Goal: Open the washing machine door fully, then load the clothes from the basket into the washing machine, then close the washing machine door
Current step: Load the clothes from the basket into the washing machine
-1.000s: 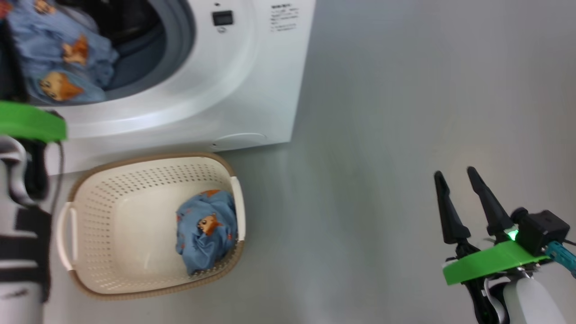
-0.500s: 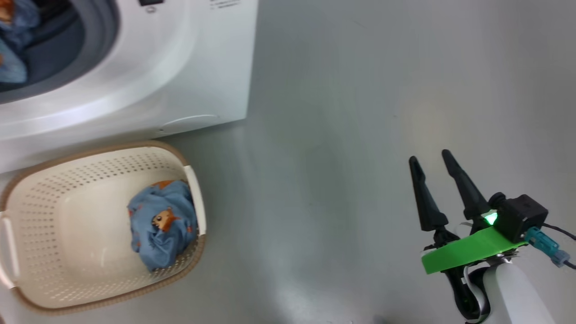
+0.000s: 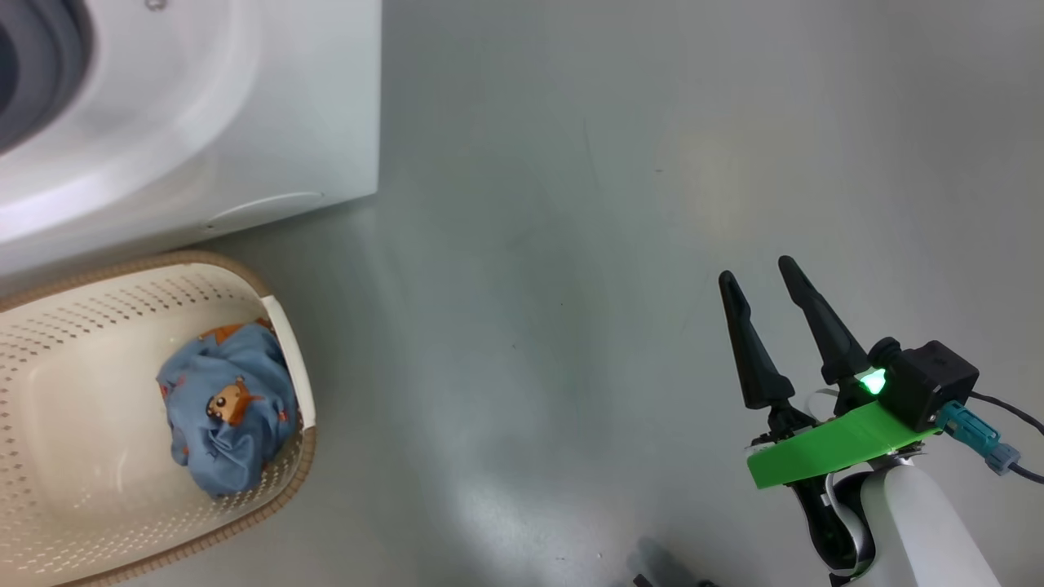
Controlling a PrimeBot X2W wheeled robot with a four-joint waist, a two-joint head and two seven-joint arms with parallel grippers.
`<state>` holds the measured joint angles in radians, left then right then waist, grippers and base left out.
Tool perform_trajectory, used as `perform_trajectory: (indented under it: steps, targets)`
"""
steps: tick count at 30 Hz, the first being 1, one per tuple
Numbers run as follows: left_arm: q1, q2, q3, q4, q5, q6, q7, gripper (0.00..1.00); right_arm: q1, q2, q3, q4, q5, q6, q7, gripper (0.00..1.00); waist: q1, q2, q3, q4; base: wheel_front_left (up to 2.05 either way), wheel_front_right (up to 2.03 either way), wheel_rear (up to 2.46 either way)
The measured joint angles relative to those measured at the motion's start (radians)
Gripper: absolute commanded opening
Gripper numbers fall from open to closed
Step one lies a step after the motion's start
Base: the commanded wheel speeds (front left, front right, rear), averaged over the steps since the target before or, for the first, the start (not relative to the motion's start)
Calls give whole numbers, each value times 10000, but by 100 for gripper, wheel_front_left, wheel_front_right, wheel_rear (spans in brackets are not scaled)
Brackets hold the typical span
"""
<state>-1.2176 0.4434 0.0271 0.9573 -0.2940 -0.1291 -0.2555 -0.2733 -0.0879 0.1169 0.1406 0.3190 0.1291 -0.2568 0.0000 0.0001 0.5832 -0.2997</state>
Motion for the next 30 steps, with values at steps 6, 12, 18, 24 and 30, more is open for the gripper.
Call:
perform_trajectory:
  steps: [6, 12, 18, 24, 30]
  targets:
    - [-87, 105, 566, -1843, 594, 48, 0, 0, -220, 56, 82, -82, 0, 0, 0, 100, 0, 0, 273, -96, 0, 0, 0]
    - [424, -188, 1024, -1814, 928, 104, -10, 100, -380, 144, 182, -130, 0, 0, -2, 100, 0, 0, 325, -109, 0, 0, 0]
    - [577, -487, 1486, -1810, 976, 102, -10, 100, -379, 159, 184, -128, 0, 0, -2, 100, 0, 0, 235, -45, 0, 0, 0]
    - [1170, -884, 1841, -1801, 1043, 86, -10, 100, -378, 148, 138, -127, 0, 0, -2, 100, 0, 0, 73, 97, 0, 0, 0]
    - [1939, -1381, 2224, -2044, 1060, 56, -10, 100, -363, 36, 36, -121, -2, 0, -2, 100, 0, 0, -166, 287, 0, 0, 0]
